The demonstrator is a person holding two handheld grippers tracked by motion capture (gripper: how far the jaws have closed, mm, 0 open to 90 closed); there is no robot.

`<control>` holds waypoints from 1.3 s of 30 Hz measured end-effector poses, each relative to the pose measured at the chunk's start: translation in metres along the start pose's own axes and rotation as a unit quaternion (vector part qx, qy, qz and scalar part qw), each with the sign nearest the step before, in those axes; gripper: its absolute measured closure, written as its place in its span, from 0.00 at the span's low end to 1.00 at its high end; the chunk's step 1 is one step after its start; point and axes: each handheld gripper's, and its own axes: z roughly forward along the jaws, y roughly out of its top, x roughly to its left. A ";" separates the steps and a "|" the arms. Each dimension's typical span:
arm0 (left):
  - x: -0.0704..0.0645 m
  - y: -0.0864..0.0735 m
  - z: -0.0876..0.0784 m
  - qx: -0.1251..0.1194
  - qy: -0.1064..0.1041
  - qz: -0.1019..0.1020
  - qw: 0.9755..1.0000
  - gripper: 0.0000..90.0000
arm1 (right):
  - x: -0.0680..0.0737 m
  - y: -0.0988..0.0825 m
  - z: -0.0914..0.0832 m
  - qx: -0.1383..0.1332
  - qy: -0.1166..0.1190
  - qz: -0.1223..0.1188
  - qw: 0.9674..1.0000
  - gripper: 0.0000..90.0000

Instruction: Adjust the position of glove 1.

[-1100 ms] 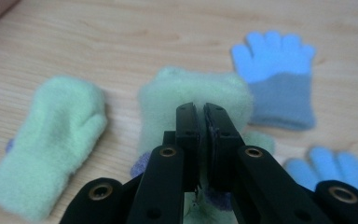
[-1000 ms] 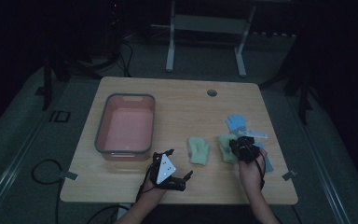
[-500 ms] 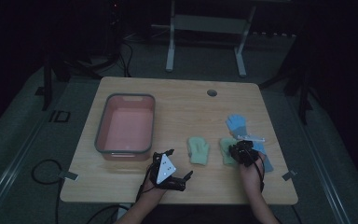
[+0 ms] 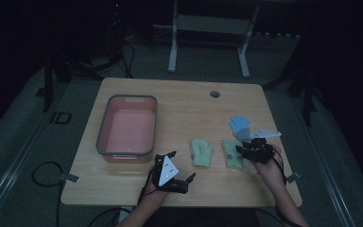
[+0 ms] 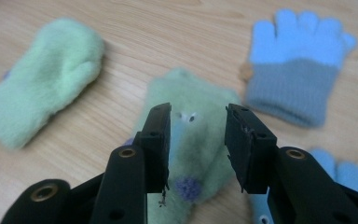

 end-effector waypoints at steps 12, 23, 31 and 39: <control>0.000 0.000 -0.001 -0.002 0.002 -0.002 1.000 0.00 | -0.008 -0.001 0.008 0.037 0.055 -0.056 0.996 0.69; 0.000 -0.001 -0.001 -0.005 0.003 -0.004 1.000 0.00 | -0.002 -0.015 0.025 0.048 0.036 -0.046 0.997 0.78; 0.001 -0.001 -0.001 -0.004 0.002 -0.007 1.000 0.00 | 0.011 -0.016 0.024 0.034 0.002 -0.023 0.999 0.92; 0.001 -0.001 -0.001 -0.004 0.006 -0.009 1.000 0.00 | 0.025 0.009 -0.002 -0.010 -0.023 -0.004 1.000 0.92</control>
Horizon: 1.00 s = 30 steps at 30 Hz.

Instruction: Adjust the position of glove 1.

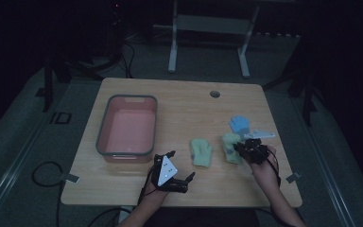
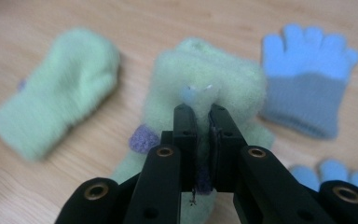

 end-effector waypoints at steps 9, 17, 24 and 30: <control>0.000 0.000 0.000 -0.001 0.000 -0.002 1.000 0.00 | 0.028 0.036 -0.016 -0.032 0.007 0.022 0.999 0.92; 0.000 0.000 0.000 0.000 -0.002 0.001 1.000 0.00 | 0.067 0.054 -0.007 -0.033 0.031 0.002 0.999 0.92; -0.001 0.000 0.000 0.002 -0.003 0.004 1.000 0.00 | 0.091 0.051 0.010 -0.016 0.052 0.009 0.999 0.92; -0.002 0.000 0.001 0.004 -0.004 0.006 1.000 0.00 | 0.099 0.038 0.026 0.003 0.048 0.018 0.999 0.92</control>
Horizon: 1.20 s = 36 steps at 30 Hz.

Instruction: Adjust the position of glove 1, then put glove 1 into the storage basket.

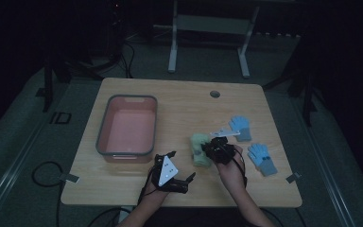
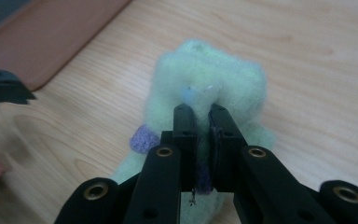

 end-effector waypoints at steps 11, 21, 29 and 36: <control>0.003 0.000 0.000 0.002 -0.001 -0.011 1.000 0.00 | -0.007 -0.013 0.022 0.028 -0.008 0.006 1.000 0.86; 0.002 0.006 0.005 0.055 -0.032 -0.016 0.998 0.00 | -0.030 -0.007 -0.005 -0.007 0.023 -0.037 0.999 0.64; 0.006 0.018 0.012 0.105 -0.092 -0.029 0.990 0.00 | -0.056 0.000 -0.016 -0.010 0.057 -0.069 0.996 0.61; 0.007 0.029 0.035 0.106 -0.148 0.045 0.982 0.09 | -0.061 0.020 0.002 0.002 0.095 -0.078 0.992 0.53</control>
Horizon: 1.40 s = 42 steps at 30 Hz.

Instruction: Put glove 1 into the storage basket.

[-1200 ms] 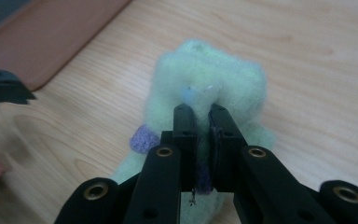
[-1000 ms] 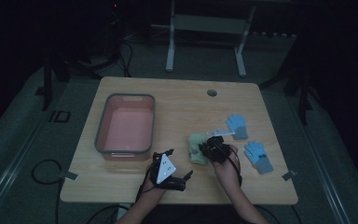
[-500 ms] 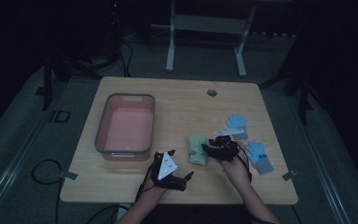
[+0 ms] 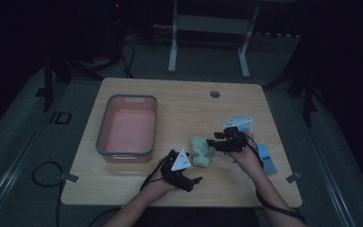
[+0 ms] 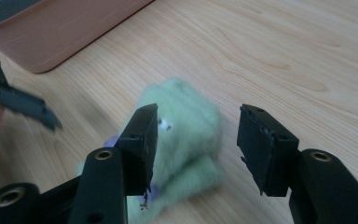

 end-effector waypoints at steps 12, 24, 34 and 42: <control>0.015 0.007 0.038 0.065 -0.018 0.102 0.993 0.40 | -0.022 0.000 0.049 0.048 0.051 0.059 0.996 0.41; 0.014 0.007 0.049 0.099 0.025 0.151 0.983 0.61 | -0.029 -0.009 0.066 0.095 0.104 0.104 0.985 0.64; 0.017 0.021 0.040 0.111 0.020 0.144 0.983 0.81 | -0.021 0.001 0.053 0.075 0.093 0.093 0.988 0.77; 0.025 0.041 0.021 0.122 0.015 0.147 0.981 0.82 | -0.015 0.017 0.041 0.053 0.103 0.090 0.989 0.77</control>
